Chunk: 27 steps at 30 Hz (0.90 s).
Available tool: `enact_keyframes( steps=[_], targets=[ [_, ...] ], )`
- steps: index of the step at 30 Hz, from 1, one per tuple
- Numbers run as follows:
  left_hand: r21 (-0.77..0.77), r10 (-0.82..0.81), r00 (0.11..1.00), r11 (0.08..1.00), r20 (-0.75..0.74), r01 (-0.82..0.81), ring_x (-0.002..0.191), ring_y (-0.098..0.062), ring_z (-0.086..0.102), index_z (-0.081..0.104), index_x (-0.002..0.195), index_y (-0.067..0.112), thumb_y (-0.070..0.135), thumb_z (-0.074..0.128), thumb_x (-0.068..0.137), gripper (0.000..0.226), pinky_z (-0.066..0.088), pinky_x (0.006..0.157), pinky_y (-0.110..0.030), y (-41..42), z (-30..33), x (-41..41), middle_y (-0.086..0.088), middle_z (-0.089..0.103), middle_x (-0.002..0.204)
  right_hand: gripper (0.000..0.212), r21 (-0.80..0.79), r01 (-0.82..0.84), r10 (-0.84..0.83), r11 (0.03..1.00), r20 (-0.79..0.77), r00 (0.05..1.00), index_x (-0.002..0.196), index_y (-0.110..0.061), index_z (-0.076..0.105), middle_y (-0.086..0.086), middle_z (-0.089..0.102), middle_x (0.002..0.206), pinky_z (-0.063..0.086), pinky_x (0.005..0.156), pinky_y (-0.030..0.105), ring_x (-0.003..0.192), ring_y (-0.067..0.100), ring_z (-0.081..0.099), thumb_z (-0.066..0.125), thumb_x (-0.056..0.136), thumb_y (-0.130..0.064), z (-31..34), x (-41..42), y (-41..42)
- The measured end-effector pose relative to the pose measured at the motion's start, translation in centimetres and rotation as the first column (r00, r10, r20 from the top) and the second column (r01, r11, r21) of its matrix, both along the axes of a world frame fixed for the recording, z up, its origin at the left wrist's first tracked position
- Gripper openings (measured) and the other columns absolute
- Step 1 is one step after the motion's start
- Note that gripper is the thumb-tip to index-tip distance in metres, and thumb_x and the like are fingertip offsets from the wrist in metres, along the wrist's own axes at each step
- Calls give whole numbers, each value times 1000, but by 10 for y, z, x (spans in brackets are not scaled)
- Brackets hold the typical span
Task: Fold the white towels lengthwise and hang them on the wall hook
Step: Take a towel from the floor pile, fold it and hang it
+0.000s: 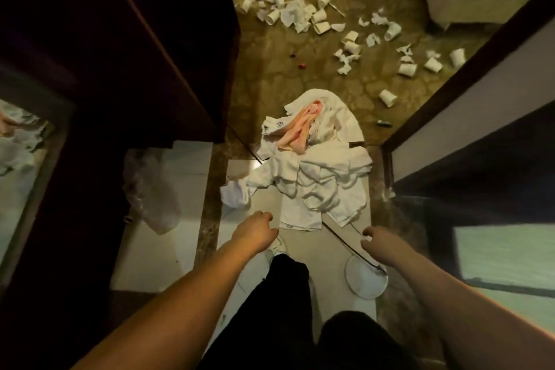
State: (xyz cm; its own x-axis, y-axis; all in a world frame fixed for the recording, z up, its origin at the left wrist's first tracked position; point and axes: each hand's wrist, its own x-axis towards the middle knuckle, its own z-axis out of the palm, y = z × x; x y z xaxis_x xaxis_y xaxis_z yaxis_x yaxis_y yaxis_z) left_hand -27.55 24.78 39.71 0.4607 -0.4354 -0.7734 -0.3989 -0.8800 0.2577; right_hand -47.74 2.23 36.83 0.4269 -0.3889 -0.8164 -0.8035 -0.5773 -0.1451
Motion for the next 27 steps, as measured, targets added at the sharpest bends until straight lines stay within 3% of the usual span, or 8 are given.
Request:
enact_keyframes(
  steps=[4,9,15,20,23,27],
  targets=[
    [57,-61,997,996,-57,64,126,-31,52,50,141,14,38,51,99,49,45,104,-38,-34,-50,53,-13,50,143,47,35,124,-122,992,-42,992,142,-13,50,12,48,146,42,99,30,129,27,51,51,98,-29,-43,38,-23],
    [89,-21,993,996,-113,31,125,-28,53,52,140,14,38,52,97,49,46,102,-36,-75,-137,91,-10,51,143,43,113,256,-251,960,-64,966,137,-11,55,11,54,141,44,96,30,124,27,54,55,97,-26,-122,77,-52],
    [100,19,985,995,-172,-2,125,-26,52,53,138,16,36,52,98,45,42,97,-32,-122,-272,101,-7,51,142,36,160,385,-376,909,-85,923,125,-9,63,12,64,128,44,89,29,113,28,60,59,93,-24,-257,110,-86],
    [77,62,980,996,-190,-48,121,-25,55,56,136,14,33,54,98,43,43,92,-30,-160,-377,103,-7,55,139,40,144,453,-454,880,-31,891,132,-7,60,14,61,133,40,90,28,120,30,57,58,96,-24,-358,137,-125],
    [46,79,978,996,-194,-72,115,-27,58,58,132,13,33,54,97,40,42,82,-28,-192,-427,109,-9,60,132,47,153,595,-611,789,93,786,138,-4,52,17,55,139,40,95,30,125,33,53,59,96,-23,-409,159,-150],
    [5,118,972,993,-204,-119,115,-27,59,56,134,15,34,57,97,42,46,85,-29,-224,-467,114,-9,60,133,51,255,784,-818,566,296,494,138,-12,52,11,58,136,45,105,41,124,32,54,66,91,-29,-461,188,-187]
  ],
)
